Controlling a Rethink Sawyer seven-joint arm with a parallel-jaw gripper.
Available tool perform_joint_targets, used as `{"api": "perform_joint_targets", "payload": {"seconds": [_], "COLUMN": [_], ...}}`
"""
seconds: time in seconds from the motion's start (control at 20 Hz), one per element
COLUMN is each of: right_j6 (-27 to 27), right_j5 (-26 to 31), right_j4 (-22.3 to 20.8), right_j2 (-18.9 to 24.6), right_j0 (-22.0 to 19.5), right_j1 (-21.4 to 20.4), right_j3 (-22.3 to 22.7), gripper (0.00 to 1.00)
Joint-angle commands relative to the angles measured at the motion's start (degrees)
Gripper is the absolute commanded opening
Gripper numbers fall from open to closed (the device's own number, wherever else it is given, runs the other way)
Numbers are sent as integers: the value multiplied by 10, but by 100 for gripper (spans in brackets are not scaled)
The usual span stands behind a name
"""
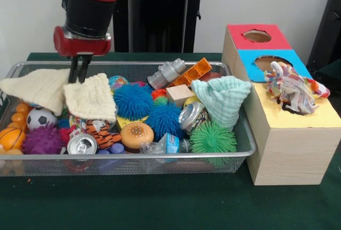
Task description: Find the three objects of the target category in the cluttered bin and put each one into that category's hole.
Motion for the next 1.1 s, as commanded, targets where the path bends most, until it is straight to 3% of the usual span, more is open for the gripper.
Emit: {"api": "perform_joint_targets", "payload": {"seconds": [0.05,1.1], "right_j6": [114,104], "right_j5": [48,6], "right_j4": [42,44], "right_j2": [4,9], "right_j0": [23,55], "right_j1": [-32,-21], "right_j3": [94,125], "gripper": [0,0]}}
